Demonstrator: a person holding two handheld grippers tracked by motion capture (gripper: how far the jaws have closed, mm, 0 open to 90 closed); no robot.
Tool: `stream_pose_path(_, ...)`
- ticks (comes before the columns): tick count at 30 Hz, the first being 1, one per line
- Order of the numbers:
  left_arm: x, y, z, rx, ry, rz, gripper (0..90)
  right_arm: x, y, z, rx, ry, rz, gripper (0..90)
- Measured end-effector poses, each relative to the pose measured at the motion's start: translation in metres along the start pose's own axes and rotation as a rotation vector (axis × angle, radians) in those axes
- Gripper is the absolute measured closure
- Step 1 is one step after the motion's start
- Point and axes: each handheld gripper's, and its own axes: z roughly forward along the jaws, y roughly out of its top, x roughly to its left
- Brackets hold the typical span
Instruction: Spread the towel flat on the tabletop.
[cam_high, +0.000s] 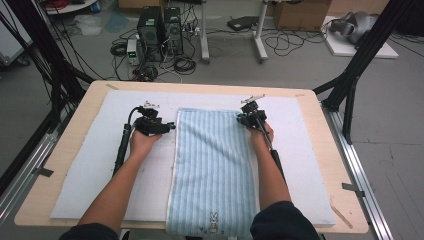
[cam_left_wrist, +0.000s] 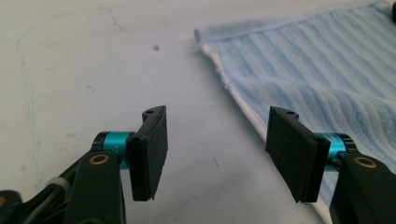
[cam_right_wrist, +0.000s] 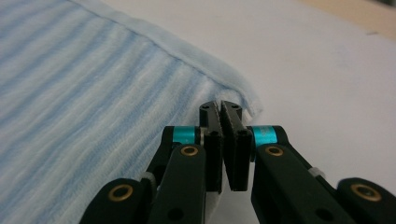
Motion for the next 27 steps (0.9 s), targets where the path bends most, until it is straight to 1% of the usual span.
stream_pose_path(2,-0.006,0.001,-0.003,0.0,-0.008,0.009,39.1,-0.006,0.002,0.002,0.007,-0.096,0.012,87.7)
stream_pose_path(3,-0.009,0.001,-0.004,-0.009,-0.011,0.017,39.2,-0.009,0.001,0.003,0.001,-0.119,0.035,87.3)
stream_pose_path(4,-0.012,0.001,-0.006,-0.025,-0.013,0.021,39.7,-0.012,0.0,0.004,-0.012,-0.118,0.072,86.3)
stream_pose_path(5,-0.013,0.001,-0.006,-0.035,-0.016,0.018,40.1,-0.013,-0.001,0.004,-0.024,-0.113,0.098,82.6)
stream_pose_path(6,-0.014,0.001,-0.007,-0.039,-0.021,0.014,40.4,-0.013,-0.001,0.004,-0.029,-0.114,0.108,76.3)
stream_pose_path(8,-0.014,-0.001,-0.004,-0.02,-0.018,0.015,40.5,-0.012,0.0,-0.001,-0.05,-0.084,0.135,64.4)
stream_pose_path(9,-0.014,-0.002,-0.001,-0.012,-0.017,0.006,40.6,-0.012,0.0,-0.005,-0.061,-0.076,0.146,59.7)
stream_pose_path(10,-0.014,-0.003,0.002,-0.007,-0.012,0.009,40.6,-0.011,0.001,-0.01,-0.076,-0.067,0.157,59.7)
stream_pose_path(11,-0.014,-0.003,0.005,-0.016,-0.015,0.001,41.3,-0.011,0.0,-0.015,-0.097,-0.056,0.151,59.5)
stream_pose_path(12,-0.013,-0.003,0.008,-0.028,-0.015,-0.001,43.6,-0.011,-0.001,-0.021,-0.104,-0.052,0.146,58.1)
stream_pose_path(13,-0.012,-0.002,0.011,-0.042,-0.001,-0.004,45.3,-0.011,-0.002,-0.026,-0.114,-0.049,0.141,57.6)
stream_pose_path(14,-0.01,-0.001,0.015,-0.046,0.007,-0.012,45.5,-0.011,-0.005,-0.032,-0.126,-0.044,0.137,57.3)
stream_pose_path(15,-0.009,0.001,0.019,-0.031,0.014,-0.023,46.3,-0.011,-0.008,-0.038,-0.137,-0.035,0.142,56.4)
stream_pose_path(16,-0.009,0.002,0.023,-0.033,0.012,-0.04,46.2,-0.012,-0.012,-0.043,-0.143,-0.03,0.143,55.9)
stream_pose_path(17,-0.009,0.004,0.027,-0.03,-0.002,-0.06,46.7,-0.012,-0.017,-0.048,-0.14,-0.029,0.141,55.8)
stream_pose_path(18,-0.012,0.006,0.031,-0.027,-0.011,-0.066,46.9,-0.013,-0.022,-0.052,-0.136,-0.034,0.135,55.7)
stream_pose_path(19,-0.016,0.01,0.035,-0.021,-0.017,-0.052,46.9,-0.015,-0.026,-0.057,-0.133,-0.037,0.134,54.9)
stream_pose_path(20,-0.02,0.013,0.039,-0.016,-0.018,-0.028,47.0,-0.016,-0.031,-0.061,-0.125,-0.043,0.131,54.7)
stream_pose_path(22,-0.026,0.018,0.047,0.015,0.007,0.023,47.2,-0.018,-0.04,-0.068,-0.125,-0.047,0.137,54.6)
stream_pose_path(23,-0.027,0.02,0.051,0.026,0.018,0.032,47.2,-0.02,-0.045,-0.071,-0.125,-0.045,0.144,54.0)
stream_pose_path(24,-0.027,0.02,0.053,0.016,0.027,0.029,47.2,-0.02,-0.049,-0.074,-0.126,-0.046,0.146,53.8)
stream_pose_path(26,-0.028,0.021,0.056,0.004,0.052,0.031,50.3,-0.02,-0.054,-0.08,-0.131,-0.04,0.145,53.4)
stream_pose_path(27,-0.029,0.021,0.056,0.01,0.075,0.063,53.5,-0.019,-0.056,-0.082,-0.13,-0.04,0.141,53.1)
